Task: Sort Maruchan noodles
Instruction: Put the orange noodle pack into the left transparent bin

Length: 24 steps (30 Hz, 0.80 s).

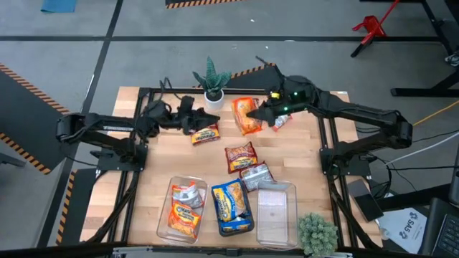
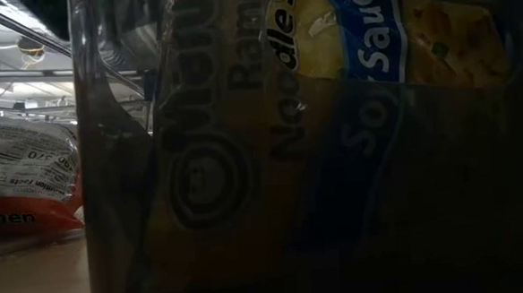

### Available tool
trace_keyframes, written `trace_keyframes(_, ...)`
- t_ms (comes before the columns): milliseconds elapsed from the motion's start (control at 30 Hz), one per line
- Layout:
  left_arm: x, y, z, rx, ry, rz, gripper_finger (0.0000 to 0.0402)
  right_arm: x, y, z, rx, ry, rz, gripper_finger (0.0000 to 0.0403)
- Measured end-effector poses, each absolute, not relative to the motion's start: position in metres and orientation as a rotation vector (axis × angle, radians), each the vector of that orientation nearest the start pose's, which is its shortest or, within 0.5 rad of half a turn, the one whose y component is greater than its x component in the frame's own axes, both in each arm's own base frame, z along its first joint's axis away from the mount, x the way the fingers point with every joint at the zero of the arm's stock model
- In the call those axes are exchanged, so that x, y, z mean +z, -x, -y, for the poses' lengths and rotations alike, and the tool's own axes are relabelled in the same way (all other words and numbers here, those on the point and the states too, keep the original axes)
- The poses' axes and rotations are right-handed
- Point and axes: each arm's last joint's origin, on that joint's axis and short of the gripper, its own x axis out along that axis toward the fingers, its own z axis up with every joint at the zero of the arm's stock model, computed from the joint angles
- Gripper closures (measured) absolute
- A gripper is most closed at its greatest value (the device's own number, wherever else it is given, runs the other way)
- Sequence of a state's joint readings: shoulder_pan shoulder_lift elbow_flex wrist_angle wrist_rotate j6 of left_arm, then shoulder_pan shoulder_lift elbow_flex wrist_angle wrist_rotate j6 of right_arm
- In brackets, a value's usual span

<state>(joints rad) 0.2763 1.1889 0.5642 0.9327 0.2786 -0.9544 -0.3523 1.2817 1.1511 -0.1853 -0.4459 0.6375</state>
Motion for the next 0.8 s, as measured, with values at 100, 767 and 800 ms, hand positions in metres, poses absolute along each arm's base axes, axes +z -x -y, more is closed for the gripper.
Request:
trace_keyframes(100,0.279,-0.238,-0.058,-0.205,0.857,0.418,0.0229,0.358,-0.278,0.088,0.021,-0.779,-0.253,0.0394)
trace_keyframes(767,0.273,-0.257,-0.051,-0.205,0.789,0.393,0.0106,0.383,-0.302,0.057,0.292,-0.797,-0.002,0.0398)
trace_keyframes(800,0.273,-0.257,-0.051,-0.199,0.791,0.394,0.0106,0.385,-0.301,0.057,0.299,-0.799,0.012,0.0398)
